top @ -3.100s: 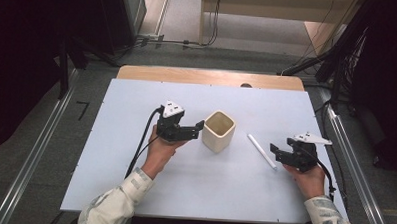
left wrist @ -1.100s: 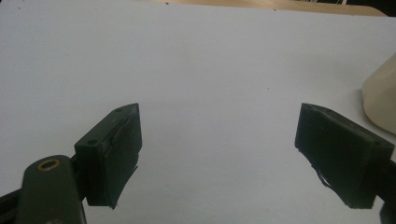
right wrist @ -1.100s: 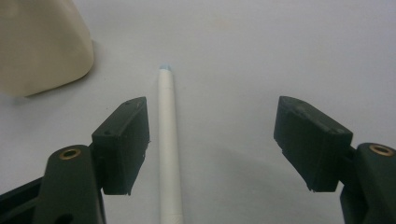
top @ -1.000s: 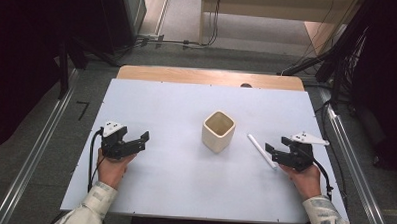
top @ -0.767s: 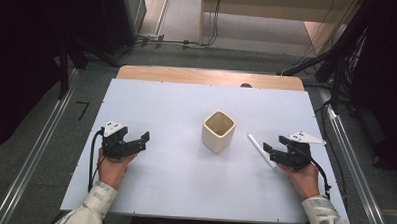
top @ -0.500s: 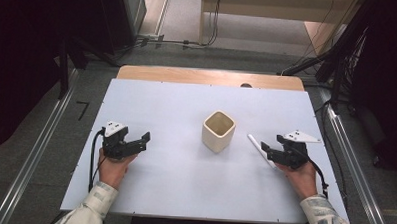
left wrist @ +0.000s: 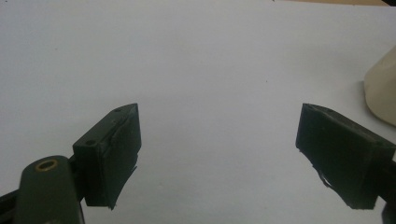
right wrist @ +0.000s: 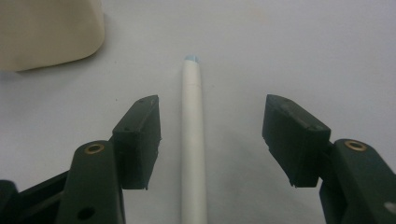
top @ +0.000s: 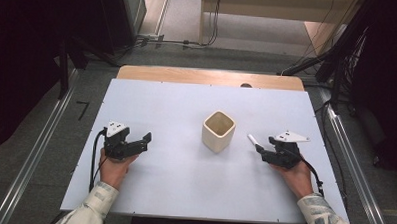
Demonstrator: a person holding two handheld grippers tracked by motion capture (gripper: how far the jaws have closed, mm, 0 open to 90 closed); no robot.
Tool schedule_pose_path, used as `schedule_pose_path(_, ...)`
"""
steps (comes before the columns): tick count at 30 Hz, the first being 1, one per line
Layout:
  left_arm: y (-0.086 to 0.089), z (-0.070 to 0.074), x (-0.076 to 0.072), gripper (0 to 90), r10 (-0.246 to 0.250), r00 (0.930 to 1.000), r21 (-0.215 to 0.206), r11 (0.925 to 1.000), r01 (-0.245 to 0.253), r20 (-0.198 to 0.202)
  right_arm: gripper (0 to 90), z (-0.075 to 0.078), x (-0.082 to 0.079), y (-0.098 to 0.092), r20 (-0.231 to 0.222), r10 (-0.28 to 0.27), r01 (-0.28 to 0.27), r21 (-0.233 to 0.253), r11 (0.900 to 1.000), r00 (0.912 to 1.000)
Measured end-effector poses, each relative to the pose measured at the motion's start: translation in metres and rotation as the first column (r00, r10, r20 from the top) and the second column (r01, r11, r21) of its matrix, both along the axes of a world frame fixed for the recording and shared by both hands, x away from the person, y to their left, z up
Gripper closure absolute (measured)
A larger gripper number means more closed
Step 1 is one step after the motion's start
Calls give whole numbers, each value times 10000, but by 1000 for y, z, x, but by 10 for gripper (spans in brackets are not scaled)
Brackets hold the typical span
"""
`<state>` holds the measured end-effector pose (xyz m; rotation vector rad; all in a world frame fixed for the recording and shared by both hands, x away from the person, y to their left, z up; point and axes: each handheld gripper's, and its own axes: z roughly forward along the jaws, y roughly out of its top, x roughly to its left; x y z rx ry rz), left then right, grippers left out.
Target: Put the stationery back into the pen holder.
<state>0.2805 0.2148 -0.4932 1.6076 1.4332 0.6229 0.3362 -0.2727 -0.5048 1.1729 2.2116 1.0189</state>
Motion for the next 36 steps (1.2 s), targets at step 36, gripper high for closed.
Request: schedule_pose_path(36, -4, -3, 2, 153, -116, 9998, 96, 9999, 118, -173, 706, -11, 5, 12, -457, 312, -319, -161, 9994, 9985)
